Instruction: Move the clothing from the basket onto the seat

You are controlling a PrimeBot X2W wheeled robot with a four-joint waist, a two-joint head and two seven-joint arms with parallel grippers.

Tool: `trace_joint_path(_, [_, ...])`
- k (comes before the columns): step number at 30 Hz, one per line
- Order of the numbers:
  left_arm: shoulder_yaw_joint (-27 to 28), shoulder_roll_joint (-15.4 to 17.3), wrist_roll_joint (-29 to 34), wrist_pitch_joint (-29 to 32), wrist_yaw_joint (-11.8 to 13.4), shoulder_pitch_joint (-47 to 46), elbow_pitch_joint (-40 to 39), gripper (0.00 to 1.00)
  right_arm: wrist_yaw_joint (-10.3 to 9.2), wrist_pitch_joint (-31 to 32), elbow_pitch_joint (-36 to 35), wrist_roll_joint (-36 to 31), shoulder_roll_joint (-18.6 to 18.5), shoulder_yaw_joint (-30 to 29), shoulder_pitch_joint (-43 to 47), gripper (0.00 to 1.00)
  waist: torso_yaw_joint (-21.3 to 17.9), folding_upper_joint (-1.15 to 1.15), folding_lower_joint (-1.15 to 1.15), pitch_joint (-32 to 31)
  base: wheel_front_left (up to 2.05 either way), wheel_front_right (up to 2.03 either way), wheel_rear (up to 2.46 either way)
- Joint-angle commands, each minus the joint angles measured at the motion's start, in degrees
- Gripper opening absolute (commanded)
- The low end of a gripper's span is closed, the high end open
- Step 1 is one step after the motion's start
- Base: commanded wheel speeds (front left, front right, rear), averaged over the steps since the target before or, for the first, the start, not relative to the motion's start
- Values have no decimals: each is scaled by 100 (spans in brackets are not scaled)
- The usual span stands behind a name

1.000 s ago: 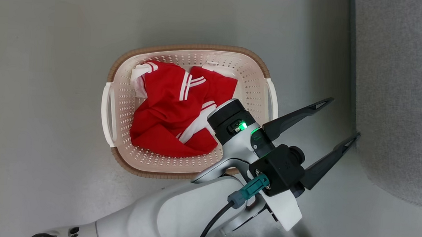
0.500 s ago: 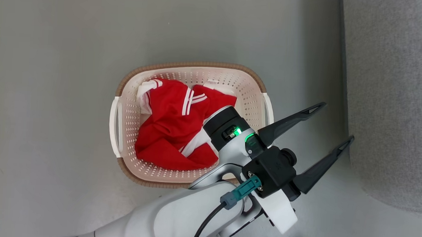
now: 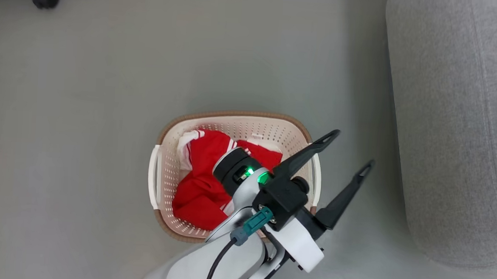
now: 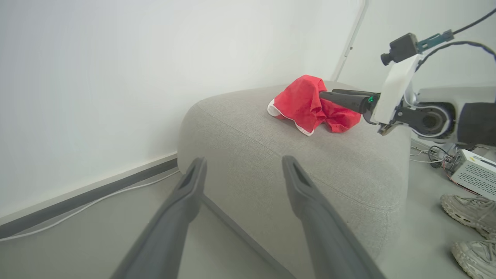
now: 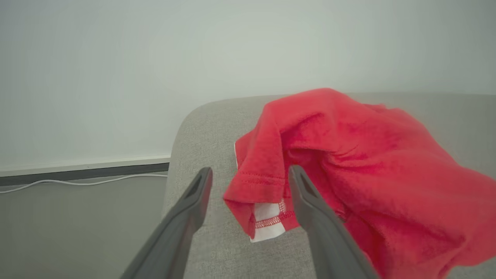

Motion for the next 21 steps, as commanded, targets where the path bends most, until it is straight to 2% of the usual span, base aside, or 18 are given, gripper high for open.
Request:
trace_joint_path(1, [241, -16, 94, -27, 50, 180, -59, 100, 7, -35, -232, -69, -139, 63, 303, 100, 131, 0, 0, -289, 0, 0, 0])
trace_joint_path(8, [737, -16, 251, -27, 147, 662, 36, 100, 7, -35, -680, -196, 180, 225, 572, 100, 345, 0, 0, -808, 0, 0, 0])
trace_joint_path(14, [1542, -16, 553, -27, 344, 1246, 151, 100, 7, -35, -1080, -378, 548, 344, 804, 100, 532, 0, 0, -1336, 0, 0, 0])
trace_joint_path(21, [2586, -16, 969, -27, 259, 1906, 272, 100, 7, -35, -1464, -586, 970, 327, 1078, 100, 682, 0, 0, -1768, 0, 0, 0])
